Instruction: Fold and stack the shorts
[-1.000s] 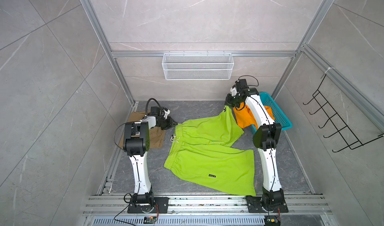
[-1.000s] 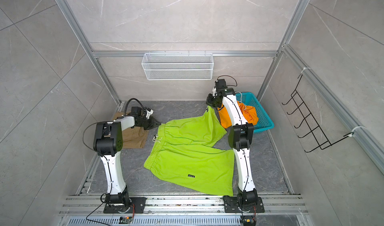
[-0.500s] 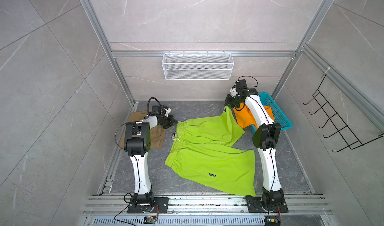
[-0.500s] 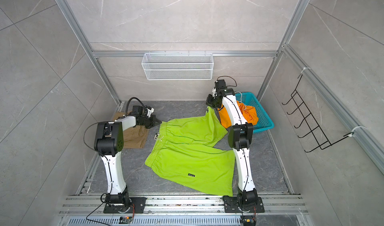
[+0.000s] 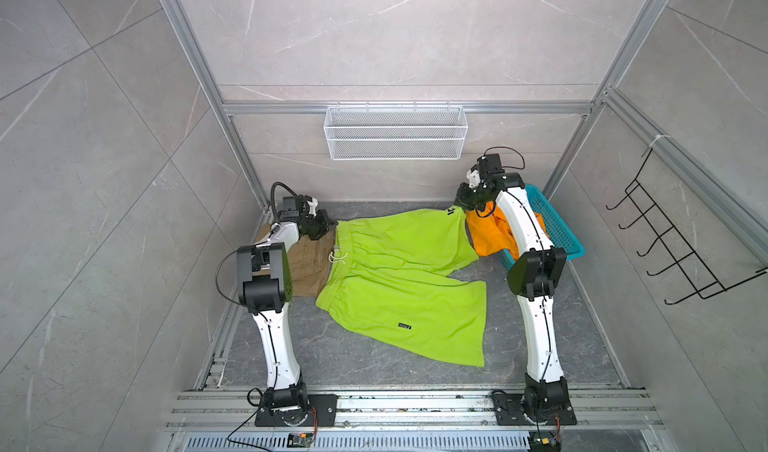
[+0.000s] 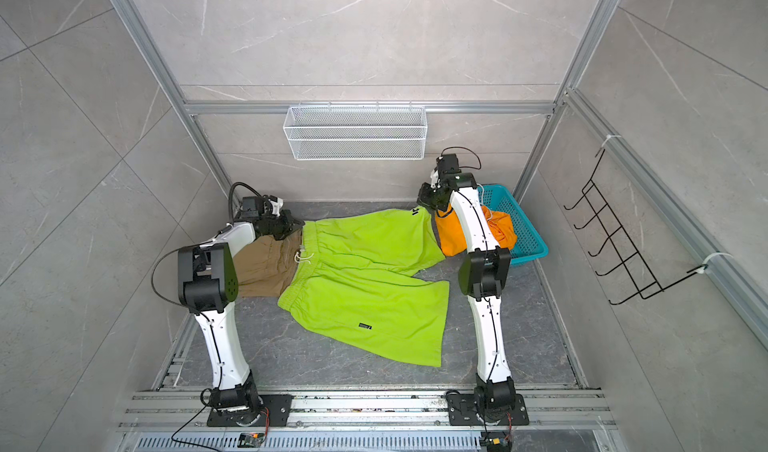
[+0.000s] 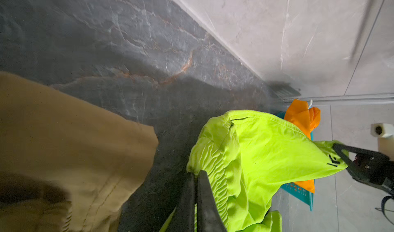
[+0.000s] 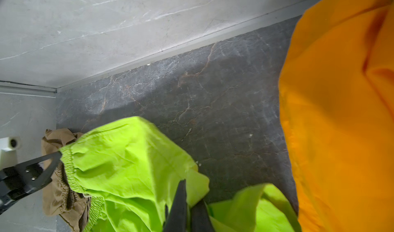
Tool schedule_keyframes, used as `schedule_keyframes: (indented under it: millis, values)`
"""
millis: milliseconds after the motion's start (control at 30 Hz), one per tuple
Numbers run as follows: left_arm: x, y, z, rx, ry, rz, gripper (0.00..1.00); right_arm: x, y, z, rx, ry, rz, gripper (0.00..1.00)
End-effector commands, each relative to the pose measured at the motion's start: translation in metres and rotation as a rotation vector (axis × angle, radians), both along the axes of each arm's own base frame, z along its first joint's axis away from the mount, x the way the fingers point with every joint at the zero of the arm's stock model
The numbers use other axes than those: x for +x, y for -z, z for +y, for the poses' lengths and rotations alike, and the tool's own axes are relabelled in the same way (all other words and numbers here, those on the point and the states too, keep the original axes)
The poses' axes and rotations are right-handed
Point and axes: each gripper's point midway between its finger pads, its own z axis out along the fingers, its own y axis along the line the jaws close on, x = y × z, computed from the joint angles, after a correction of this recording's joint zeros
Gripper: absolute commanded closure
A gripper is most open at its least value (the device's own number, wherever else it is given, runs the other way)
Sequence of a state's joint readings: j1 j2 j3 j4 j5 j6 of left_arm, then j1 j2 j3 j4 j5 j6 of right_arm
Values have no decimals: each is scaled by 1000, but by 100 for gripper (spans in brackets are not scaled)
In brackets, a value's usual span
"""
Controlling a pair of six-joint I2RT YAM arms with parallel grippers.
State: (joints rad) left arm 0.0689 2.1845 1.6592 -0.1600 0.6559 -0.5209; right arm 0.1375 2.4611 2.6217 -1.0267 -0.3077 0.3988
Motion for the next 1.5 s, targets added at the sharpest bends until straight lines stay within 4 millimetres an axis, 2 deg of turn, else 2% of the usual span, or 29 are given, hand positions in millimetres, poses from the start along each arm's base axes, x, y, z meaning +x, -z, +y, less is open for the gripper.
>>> schedule_keyframes:
  millis: [0, 100, 200, 367, 467, 533, 700, 833, 967, 1067, 1167, 1233, 1333, 1400, 1467]
  values:
    - [16, -61, 0, -46, -22, -138, 100, -20, -61, 0, 7, -28, -92, 100]
    - [17, -85, 3, -79, -23, -187, 100, -37, -66, -4, -6, -30, -89, 100]
    - [10, -103, 1, -85, -10, -220, 100, -61, -70, -7, 2, -19, -104, 100]
    - [-12, -114, 11, -80, -32, -247, 100, -116, -53, -10, 62, 13, -97, 100]
    - [-32, -117, 16, -79, -45, -253, 100, -155, -18, -10, 102, 21, -29, 100]
    - [-49, -115, 17, -68, -60, -252, 100, -186, 16, -8, 112, 21, 38, 100]
    - [-95, -86, 32, -49, -173, -198, 100, -250, 93, 0, 112, 14, 188, 100]
    - [-122, -54, 31, -64, -208, -115, 100, -277, 141, -4, 87, 36, 287, 100]
    - [-139, -23, 30, -91, -243, -27, 100, -277, 166, -15, 21, 76, 328, 100]
    - [-145, -9, 31, -94, -270, 15, 100, -262, 177, -28, -61, 116, 336, 100]
    - [-138, -8, 29, -121, -265, 22, 100, -236, 176, -34, -109, 134, 326, 100]
    - [-128, -16, 26, -154, -252, 10, 100, -214, 166, -34, -117, 138, 300, 100]
    - [-113, -41, 24, -186, -231, -27, 100, -190, 130, -30, -101, 132, 231, 100]
    - [-108, -62, 22, -179, -205, -60, 100, -182, 99, -29, -93, 125, 171, 100]
    - [-108, -78, 22, -167, -190, -80, 100, -183, 70, -29, -88, 117, 114, 100]
